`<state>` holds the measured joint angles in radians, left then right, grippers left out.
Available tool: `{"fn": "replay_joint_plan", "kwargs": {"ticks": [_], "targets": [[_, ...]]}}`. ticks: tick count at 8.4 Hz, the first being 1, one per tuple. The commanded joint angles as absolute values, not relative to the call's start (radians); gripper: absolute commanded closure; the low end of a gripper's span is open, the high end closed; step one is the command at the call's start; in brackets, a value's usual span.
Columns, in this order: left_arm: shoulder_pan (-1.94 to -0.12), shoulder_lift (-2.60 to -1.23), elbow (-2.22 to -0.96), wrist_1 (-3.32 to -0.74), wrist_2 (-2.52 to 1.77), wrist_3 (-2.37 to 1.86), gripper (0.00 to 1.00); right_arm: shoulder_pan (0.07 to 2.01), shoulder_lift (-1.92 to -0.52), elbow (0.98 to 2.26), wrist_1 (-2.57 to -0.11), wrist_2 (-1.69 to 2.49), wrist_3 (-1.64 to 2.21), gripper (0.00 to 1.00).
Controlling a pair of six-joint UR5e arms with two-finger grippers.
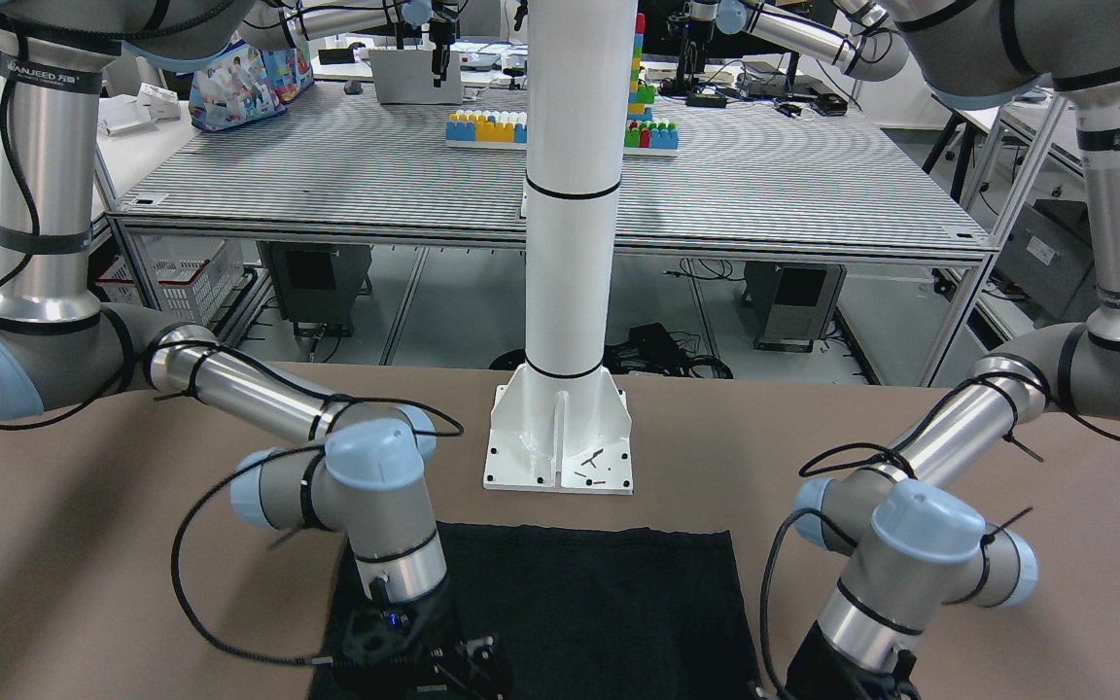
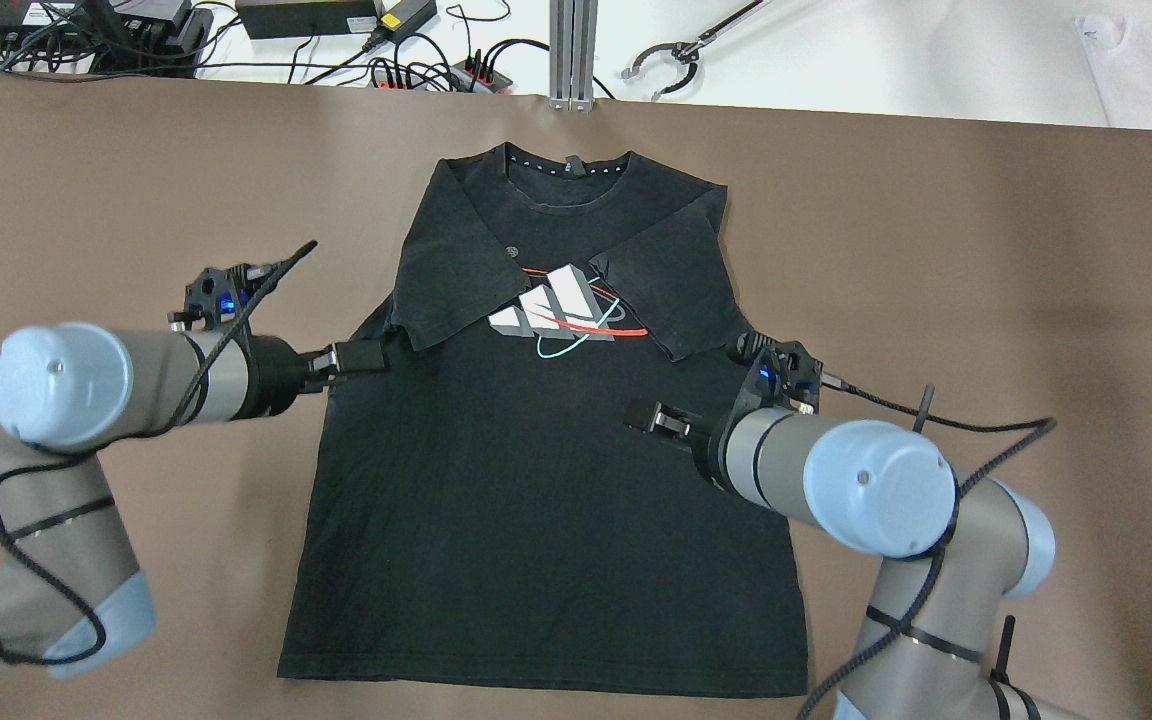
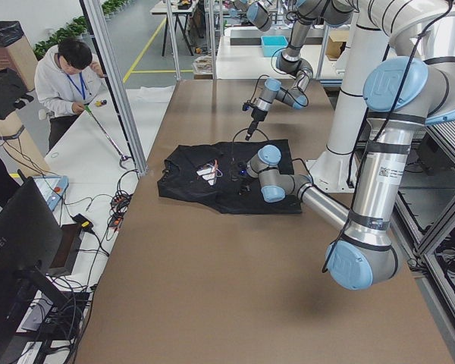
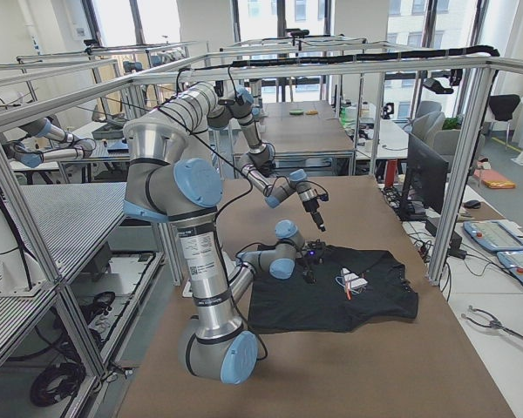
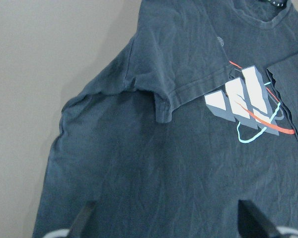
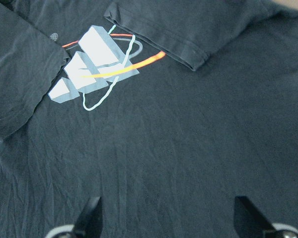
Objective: Fold clothes
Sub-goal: 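Move both grippers to the hem corners nearest the robot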
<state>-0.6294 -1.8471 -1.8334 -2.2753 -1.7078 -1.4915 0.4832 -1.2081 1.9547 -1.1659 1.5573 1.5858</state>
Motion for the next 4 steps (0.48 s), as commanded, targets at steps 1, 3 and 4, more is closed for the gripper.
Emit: {"fn": "replay_joint_plan", "kwargs": {"ticks": [1,3,4], "targets": [[-0.421,-1.682,-1.946,-2.365,-1.547,-1.653,0.00,0.291,-1.331,2.054,-1.158,1.363,1.793,0.06],[-0.246,-1.515,-2.070,-2.375,-1.427,-1.724,0.00,0.139,-1.477,2.167,-1.128,1.222,1.854,0.06],[-0.166,-1.478,-2.083,-2.375,-1.346,-1.764,0.00,0.088,-1.521,2.172,-1.083,1.180,1.880,0.06]]}}
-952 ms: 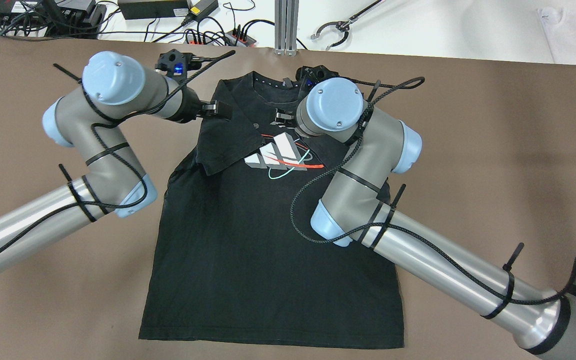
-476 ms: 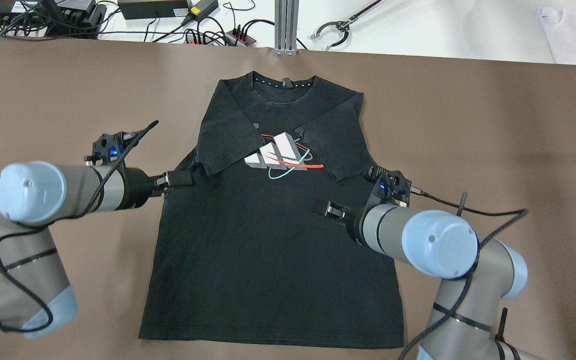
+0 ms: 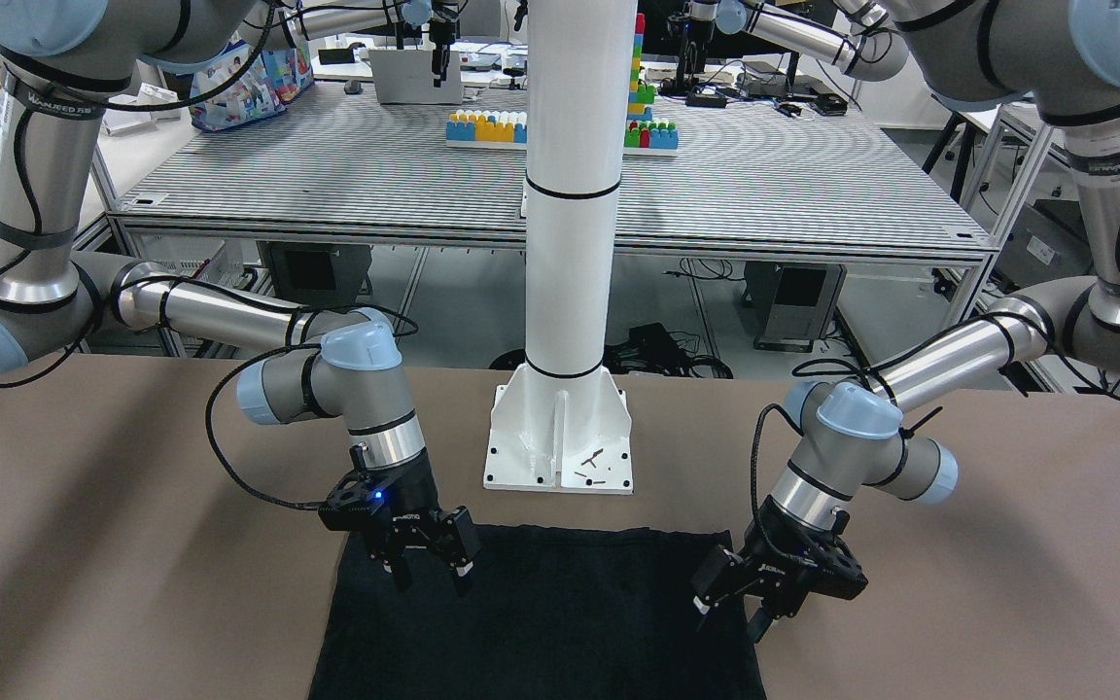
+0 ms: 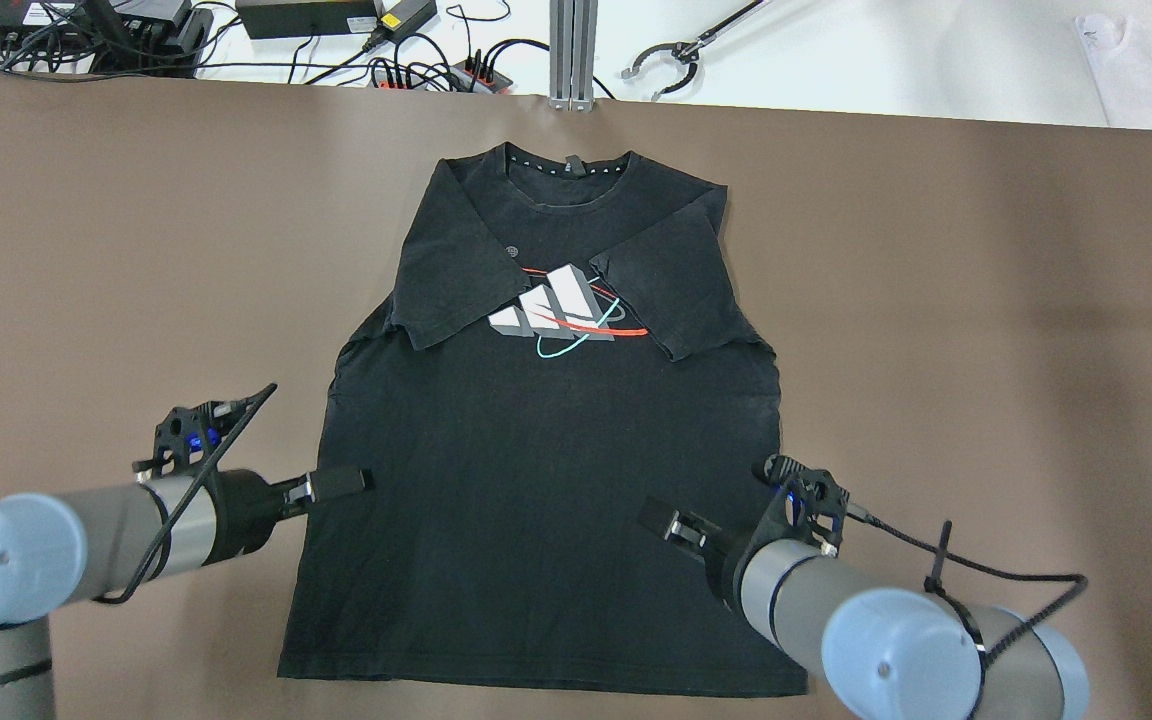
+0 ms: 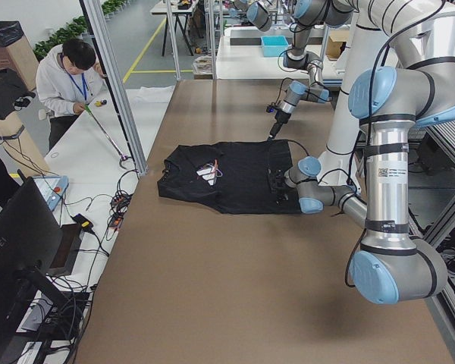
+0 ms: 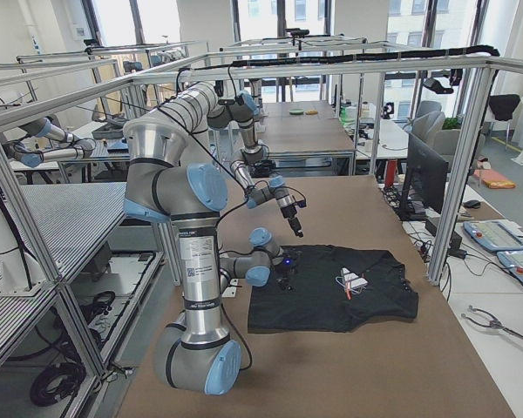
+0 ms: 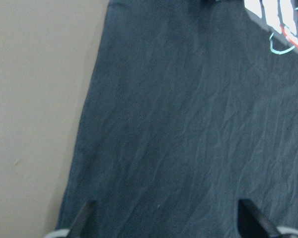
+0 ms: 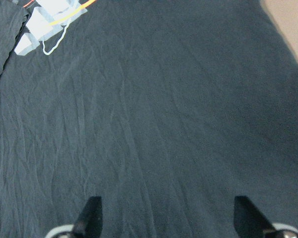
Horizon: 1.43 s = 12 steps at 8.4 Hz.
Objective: Fold clothes
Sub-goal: 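Move both grippers to the hem corners nearest the robot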
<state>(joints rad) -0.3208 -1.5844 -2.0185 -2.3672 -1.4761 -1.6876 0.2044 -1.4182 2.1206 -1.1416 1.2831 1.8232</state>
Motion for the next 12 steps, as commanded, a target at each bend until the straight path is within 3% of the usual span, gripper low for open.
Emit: {"fn": "replay_joint_plan", "kwargs": {"ticks": [1,8,9,11,12], "targets": [[-0.109,-1.471,-2.080,-2.375,-1.300,-1.790,0.00,0.056,-1.552,2.174,-1.074,1.140,1.881,0.06],[-0.037,-1.457,-2.008,-2.375,-1.270,-1.786,0.00,0.051,-1.580,2.169,-1.020,1.131,1.878,0.06],[-0.035,-1.459,-2.008,-2.375,-1.270,-1.784,0.07,0.051,-1.578,2.168,-1.020,1.131,1.878,0.06],[-0.034,-1.460,-2.008,-2.375,-1.270,-1.778,0.54,0.049,-1.578,2.168,-1.020,1.131,1.876,0.06],[-0.034,-1.460,-2.008,-2.373,-1.272,-1.776,0.63,0.049,-1.578,2.168,-1.020,1.131,1.876,0.06]]}}
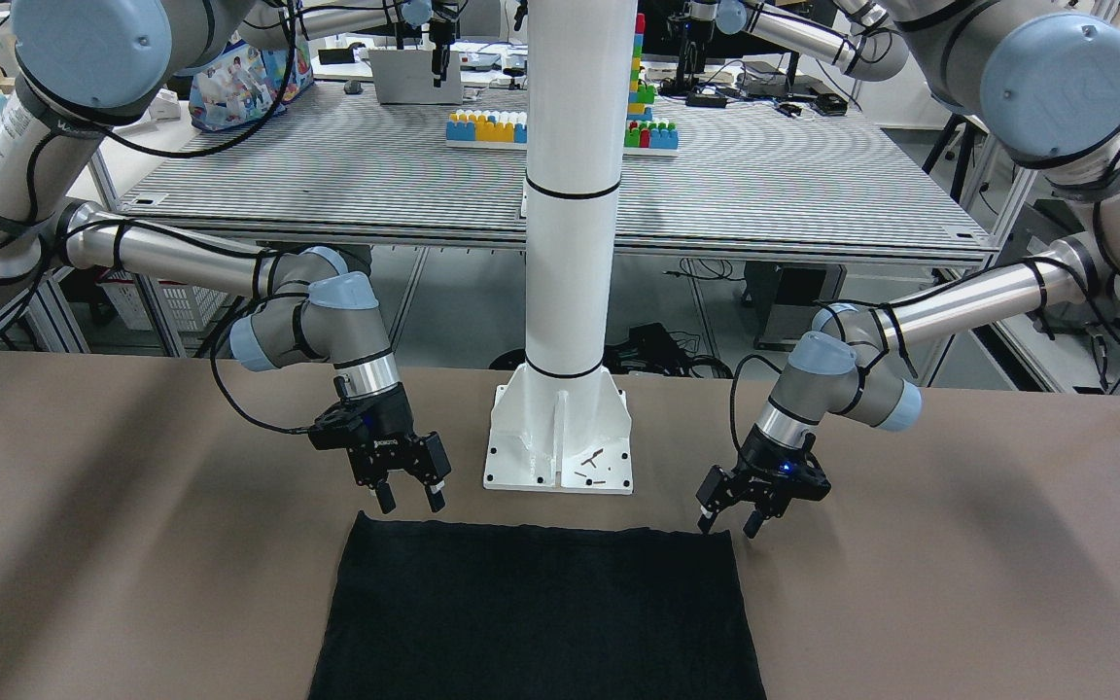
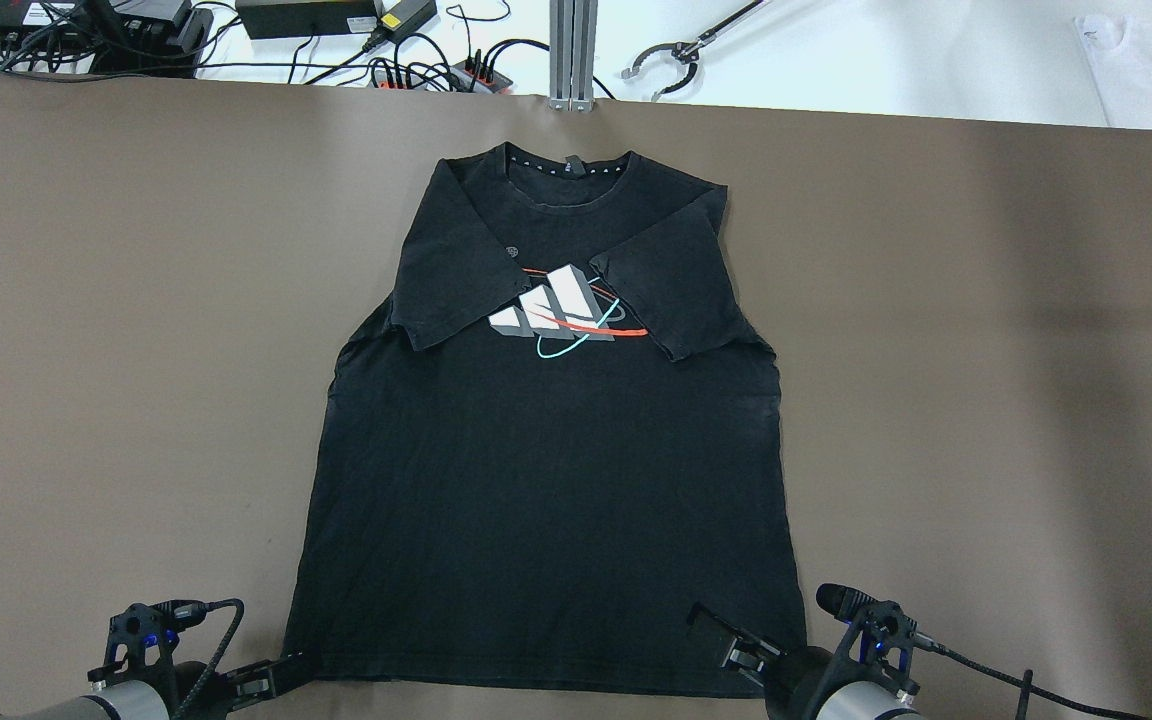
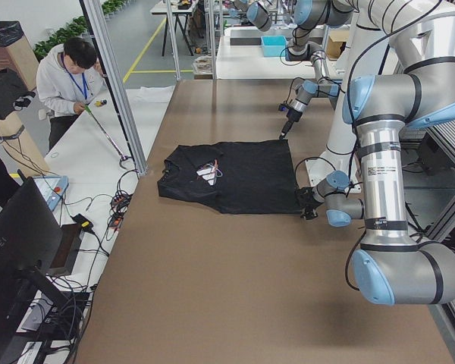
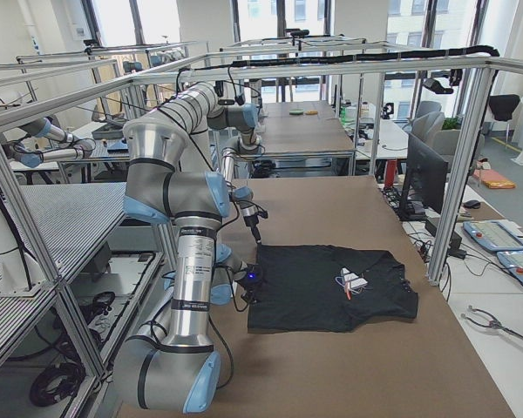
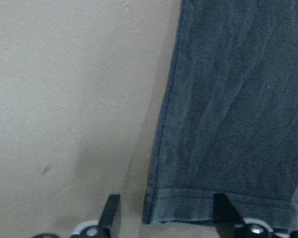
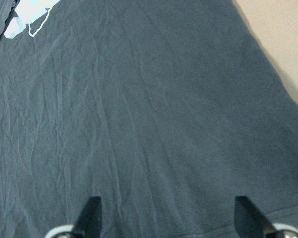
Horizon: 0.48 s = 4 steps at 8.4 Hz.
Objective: Fold clothes
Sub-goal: 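Move both grippers to the hem corners nearest the robot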
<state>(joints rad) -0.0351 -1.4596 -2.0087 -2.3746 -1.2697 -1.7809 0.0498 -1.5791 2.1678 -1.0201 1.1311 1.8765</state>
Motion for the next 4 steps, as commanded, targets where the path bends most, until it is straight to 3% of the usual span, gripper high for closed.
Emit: {"fn": "replay_joint_plan", "kwargs": {"ticks": [1,4], "targets": [[-0.025,-1.460,-2.008,-2.373,-1.270,-1.775,0.63,0.049,-1.578,2.168,-1.020,1.132,1.876,0.06],[-0.014,-1.460,-2.006,-2.373,-1.269,-1.773,0.63,0.049,-1.578,2.168,-1.020,1.132,1.876,0.06]]}}
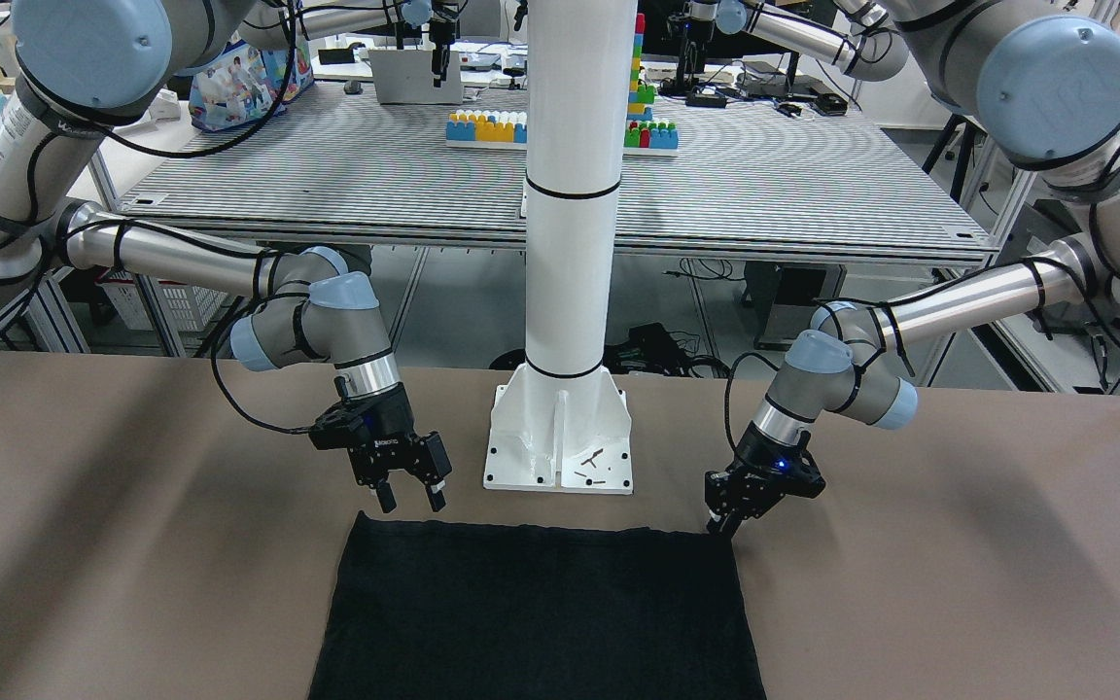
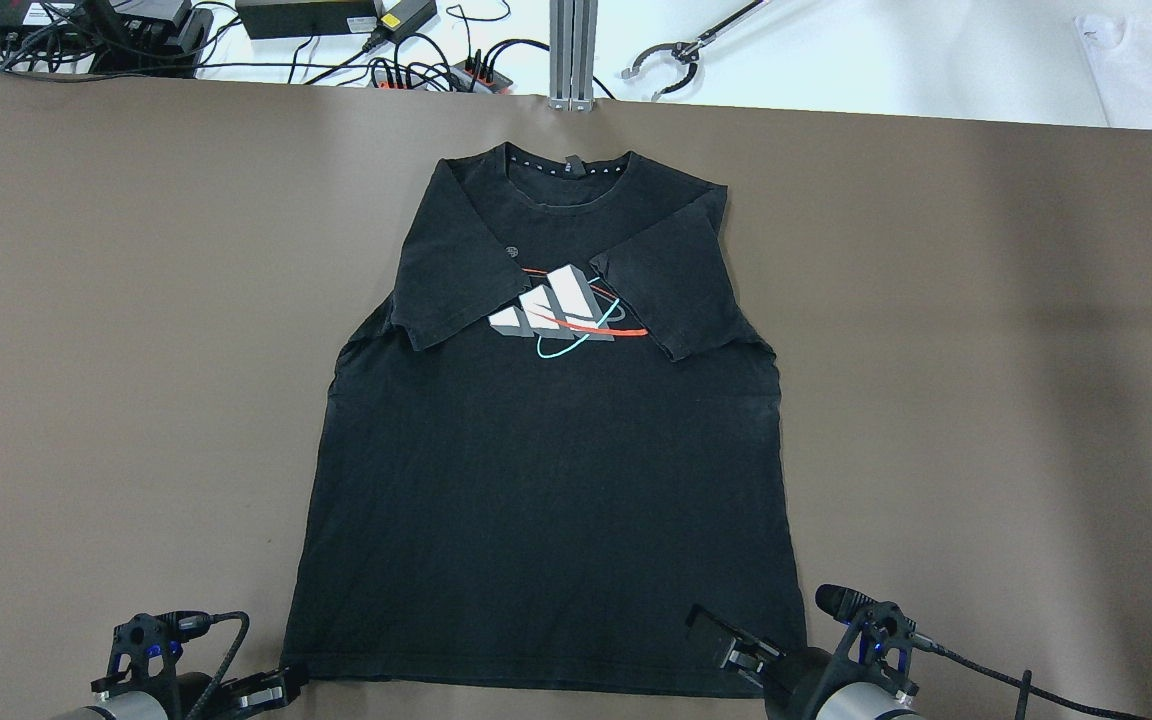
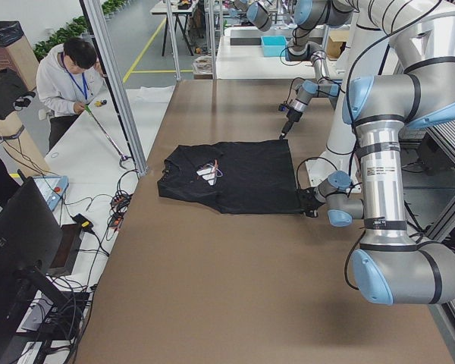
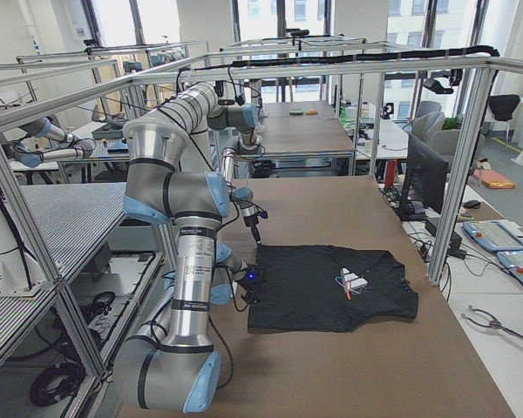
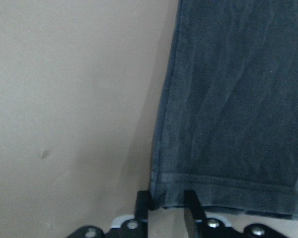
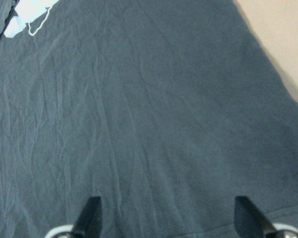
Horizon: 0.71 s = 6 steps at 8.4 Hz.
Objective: Fold clothes
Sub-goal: 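Grasp the two hem corners with the left and right grippers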
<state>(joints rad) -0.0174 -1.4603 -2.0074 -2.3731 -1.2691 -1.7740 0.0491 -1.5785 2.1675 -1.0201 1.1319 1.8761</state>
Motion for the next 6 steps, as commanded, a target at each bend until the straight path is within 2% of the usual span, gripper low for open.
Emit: {"fn": "replay_joint_plan", "kwargs": {"ticks": [1,2,3,4,6], "targets": [[-0.015,-1.457,-2.006,-2.373,-1.269,-1.773,0.63,0.049,-1.578,2.168,-1.020,1.132,1.876,0.06],[-0.015,-1.456,-2.006,-2.373,-1.269,-1.773,0.69,0.049,-1.578,2.168,-1.020,1.132,1.876,0.06],[-0.015,-1.456,-2.006,-2.373,-1.267,-1.773,0.88,0.049,-1.578,2.168,-1.020,1.132,1.875,0.06],[-0.015,-1.453,-2.006,-2.373,-1.252,-1.773,1.00,0.049,-1.578,2.168,-1.020,1.132,1.875,0.06],[-0.015,-1.454,-2.008,-2.373,-1.250,-1.773,1.00,0.049,-1.580,2.168,-1.020,1.134,1.873,0.06]]}}
